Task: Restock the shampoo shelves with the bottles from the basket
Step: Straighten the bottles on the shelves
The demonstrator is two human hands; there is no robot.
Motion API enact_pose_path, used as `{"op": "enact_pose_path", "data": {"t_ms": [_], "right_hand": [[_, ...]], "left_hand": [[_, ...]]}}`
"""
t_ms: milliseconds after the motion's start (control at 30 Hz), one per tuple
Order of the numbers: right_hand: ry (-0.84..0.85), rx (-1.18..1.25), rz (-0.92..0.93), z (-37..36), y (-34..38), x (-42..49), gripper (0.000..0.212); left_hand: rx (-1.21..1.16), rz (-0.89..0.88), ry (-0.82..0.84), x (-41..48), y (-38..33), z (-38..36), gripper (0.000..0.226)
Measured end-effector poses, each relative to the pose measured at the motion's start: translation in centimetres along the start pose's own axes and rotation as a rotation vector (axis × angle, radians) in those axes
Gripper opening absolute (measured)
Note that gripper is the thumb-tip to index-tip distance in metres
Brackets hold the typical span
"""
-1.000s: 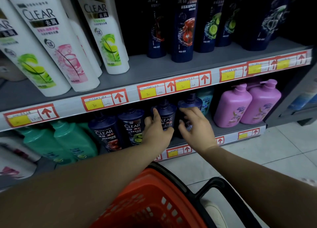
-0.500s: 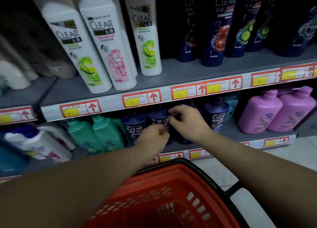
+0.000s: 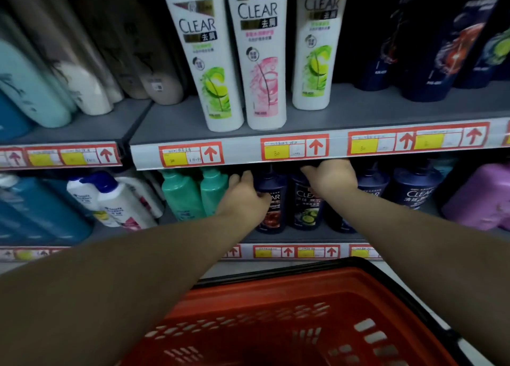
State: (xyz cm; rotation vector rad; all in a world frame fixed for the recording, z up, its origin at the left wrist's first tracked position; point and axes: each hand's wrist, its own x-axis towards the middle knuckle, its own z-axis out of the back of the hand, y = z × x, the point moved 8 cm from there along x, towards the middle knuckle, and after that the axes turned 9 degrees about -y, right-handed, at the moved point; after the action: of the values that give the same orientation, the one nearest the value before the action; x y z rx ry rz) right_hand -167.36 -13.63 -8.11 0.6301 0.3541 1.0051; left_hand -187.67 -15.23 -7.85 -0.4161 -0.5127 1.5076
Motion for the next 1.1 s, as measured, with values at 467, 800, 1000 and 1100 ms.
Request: {"op": "enact_pose_path", "data": {"t_ms": [467,800,1000,1100], "right_hand": [[0.108,-0.224,0.215,0.6,1.3,-0.8,0.041],[0.088,0.063,0.089,2.5,0.0,-4.8,0.044],[0.168,-0.010,0.087,2.7,2.3,-8.9,0.028],[0.287,0.076,0.186,0.5,5.9,-11.4,0.022]], "left_hand": [[-0.066,-0.097,-0.160,1.1,1.2,-1.0,0.053],[-0.089,0.077,0.061,-2.6,5.4,1.6,0.042],[-0.032,0.220,0.055,-4.4,10.9,7.7,0.037],[-0.045,0.260,0.012,-4.7,13.4,10.0,0.034]]}}
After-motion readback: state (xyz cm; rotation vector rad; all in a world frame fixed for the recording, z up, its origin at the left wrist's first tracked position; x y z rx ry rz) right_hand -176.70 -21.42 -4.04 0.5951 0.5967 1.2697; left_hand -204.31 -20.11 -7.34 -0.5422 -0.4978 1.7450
